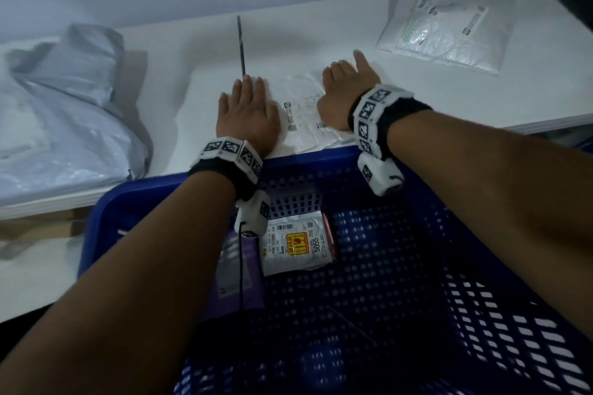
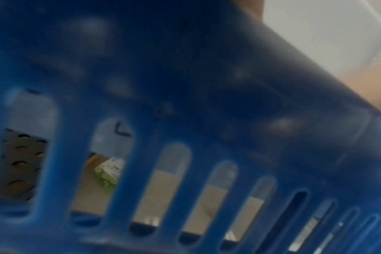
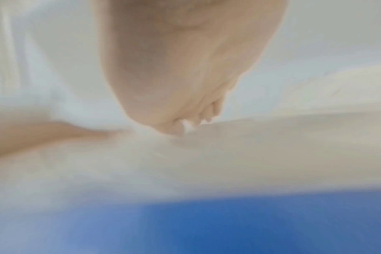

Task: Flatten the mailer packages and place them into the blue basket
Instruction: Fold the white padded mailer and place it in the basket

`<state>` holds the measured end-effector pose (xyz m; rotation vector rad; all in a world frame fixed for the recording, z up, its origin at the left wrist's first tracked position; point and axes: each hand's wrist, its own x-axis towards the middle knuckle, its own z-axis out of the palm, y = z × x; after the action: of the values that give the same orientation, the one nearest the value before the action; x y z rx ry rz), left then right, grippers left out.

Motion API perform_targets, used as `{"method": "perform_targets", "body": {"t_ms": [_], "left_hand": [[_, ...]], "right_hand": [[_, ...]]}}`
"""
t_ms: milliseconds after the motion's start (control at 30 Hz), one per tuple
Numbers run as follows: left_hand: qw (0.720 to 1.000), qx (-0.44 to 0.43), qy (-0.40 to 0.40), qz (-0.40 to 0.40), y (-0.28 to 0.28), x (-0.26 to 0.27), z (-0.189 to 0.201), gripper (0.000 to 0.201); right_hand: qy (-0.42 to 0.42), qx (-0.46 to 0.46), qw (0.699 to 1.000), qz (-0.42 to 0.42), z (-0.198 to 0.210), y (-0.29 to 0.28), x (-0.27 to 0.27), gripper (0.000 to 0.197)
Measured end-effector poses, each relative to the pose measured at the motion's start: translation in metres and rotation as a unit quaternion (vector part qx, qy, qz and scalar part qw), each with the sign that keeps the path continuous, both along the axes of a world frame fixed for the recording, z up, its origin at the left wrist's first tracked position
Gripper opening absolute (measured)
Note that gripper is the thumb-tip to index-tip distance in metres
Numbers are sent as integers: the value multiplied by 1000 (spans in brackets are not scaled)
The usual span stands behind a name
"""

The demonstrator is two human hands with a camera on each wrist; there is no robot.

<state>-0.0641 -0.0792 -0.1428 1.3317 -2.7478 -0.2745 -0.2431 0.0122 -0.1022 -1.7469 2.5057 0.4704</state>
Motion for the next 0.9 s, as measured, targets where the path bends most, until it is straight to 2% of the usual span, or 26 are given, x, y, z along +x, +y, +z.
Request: {"method": "perform_targets", "body": {"t_ms": [67,167,267,333,400,467,600,833,900], "left_hand": [[1000,5,-4,-4,1,-2,0,66],[998,-34,-40,-31,-2,3,-5,71],[996,-54,-52,-45,-4,7,-8,73],[997,-51,-49,-31,-4,4,-8,70],[999,-31,-22,-10,-4,0,-5,67],[1000,-19,6,-4,-5,-1,-4,66],[999,-29,5,-14,-8,0,-7,68],[999,-22,46,6,-4,-2,-7,67],[996,-16,80,43,-2,-1,-8,70]], "right_hand": [[-71,-25,997,30,15,-14,23,66],[-244,-110,963,35,2,-29,77,59],[-294,-135,946,3,-18,-24,93,61],[-282,-119,952,25,-20,-19,76,63],[-219,-94,970,52,-22,-12,51,62],[-166,-85,982,39,-25,2,21,62],[-157,-112,981,-19,-28,33,-19,63],[-147,-143,978,-45,-35,34,-20,63],[-149,-150,976,-52,-36,34,-21,64]]}}
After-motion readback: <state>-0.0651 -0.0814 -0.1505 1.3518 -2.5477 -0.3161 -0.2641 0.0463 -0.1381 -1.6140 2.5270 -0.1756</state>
